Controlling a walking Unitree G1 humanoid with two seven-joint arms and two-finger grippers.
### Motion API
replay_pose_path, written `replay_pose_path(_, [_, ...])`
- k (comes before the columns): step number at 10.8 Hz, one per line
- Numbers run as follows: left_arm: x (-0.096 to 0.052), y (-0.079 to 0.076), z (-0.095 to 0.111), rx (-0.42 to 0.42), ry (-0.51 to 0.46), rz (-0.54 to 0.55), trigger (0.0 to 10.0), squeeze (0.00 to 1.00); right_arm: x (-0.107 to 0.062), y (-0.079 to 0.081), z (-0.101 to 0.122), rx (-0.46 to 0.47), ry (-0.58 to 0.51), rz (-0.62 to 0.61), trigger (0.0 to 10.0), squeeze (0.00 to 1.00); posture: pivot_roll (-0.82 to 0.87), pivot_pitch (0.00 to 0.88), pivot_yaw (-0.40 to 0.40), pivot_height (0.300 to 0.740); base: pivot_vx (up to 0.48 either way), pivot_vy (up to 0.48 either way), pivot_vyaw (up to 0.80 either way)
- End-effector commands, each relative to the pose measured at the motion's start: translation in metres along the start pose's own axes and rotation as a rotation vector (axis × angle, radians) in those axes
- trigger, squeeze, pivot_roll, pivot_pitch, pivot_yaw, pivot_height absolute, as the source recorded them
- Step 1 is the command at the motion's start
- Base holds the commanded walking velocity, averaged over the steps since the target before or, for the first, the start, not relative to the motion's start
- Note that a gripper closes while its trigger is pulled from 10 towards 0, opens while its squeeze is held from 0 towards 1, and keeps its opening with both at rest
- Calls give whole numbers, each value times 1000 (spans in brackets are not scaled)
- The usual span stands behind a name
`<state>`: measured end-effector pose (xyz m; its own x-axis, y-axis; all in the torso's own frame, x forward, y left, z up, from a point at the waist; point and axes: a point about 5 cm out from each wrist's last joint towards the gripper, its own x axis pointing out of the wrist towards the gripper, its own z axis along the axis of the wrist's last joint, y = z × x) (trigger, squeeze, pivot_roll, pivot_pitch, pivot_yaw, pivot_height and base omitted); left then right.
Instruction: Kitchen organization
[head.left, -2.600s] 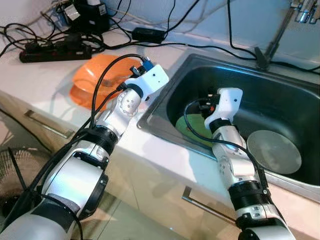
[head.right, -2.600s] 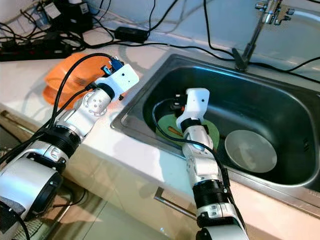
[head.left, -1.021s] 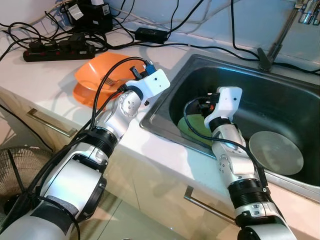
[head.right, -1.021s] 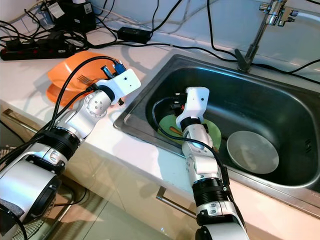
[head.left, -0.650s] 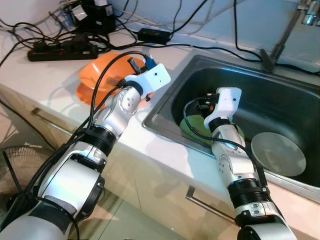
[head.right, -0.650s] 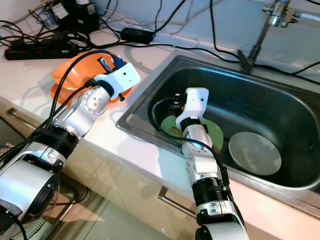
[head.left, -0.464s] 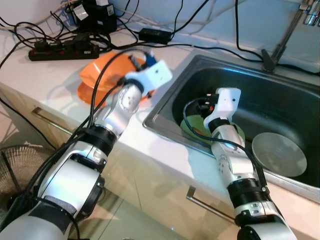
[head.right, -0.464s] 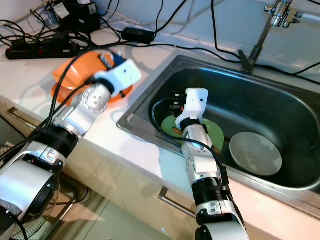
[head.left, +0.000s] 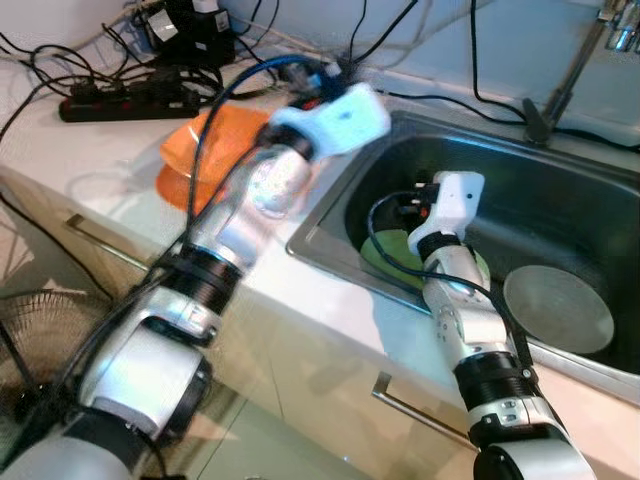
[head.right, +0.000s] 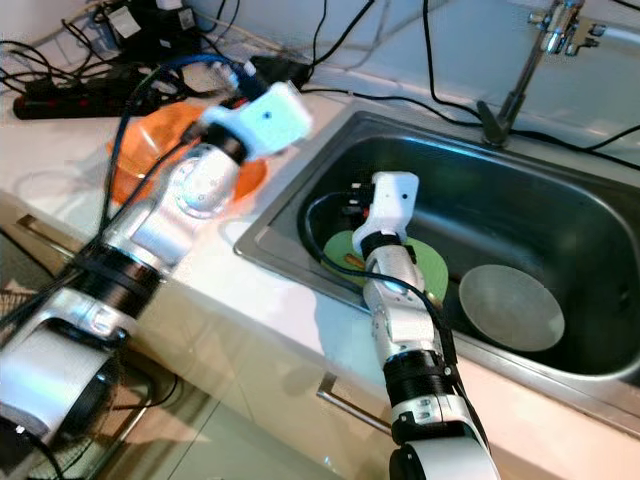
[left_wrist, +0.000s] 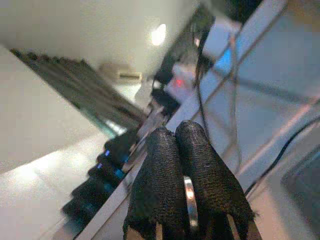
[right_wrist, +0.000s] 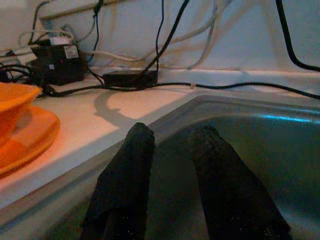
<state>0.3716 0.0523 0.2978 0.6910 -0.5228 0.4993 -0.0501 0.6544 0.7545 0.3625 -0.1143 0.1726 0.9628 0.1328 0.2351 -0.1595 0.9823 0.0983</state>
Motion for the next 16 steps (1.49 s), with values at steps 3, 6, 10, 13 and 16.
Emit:
replay_pose_path(3, [-9,-9,13,-145,-60,-5,10000,0,4,-11,14,7,-45,61,10000,1000,160,62,6,740,0,0,0])
replay_pose_path(6, [-12,-13,14,-245,-59,0,10000,0,-3,-12,19,-30,-32,292,10000,976,147,50,11,740,0,0,0])
replay_pose_path(10, [-12,-26,25,-424,-77,-66,10000,0,-13,8,18,-66,-25,490,10000,0,142,35,16,740,0,0,0])
replay_pose_path(13, [-15,-38,33,-636,-67,-101,10000,0,-10,9,18,-78,-25,439,10000,0,150,50,8,740,0,0,0])
replay_pose_path(16, [-19,-43,36,-719,-46,-140,10000,0,-6,5,19,-78,-31,379,10000,0,156,62,-1,740,0,0,0])
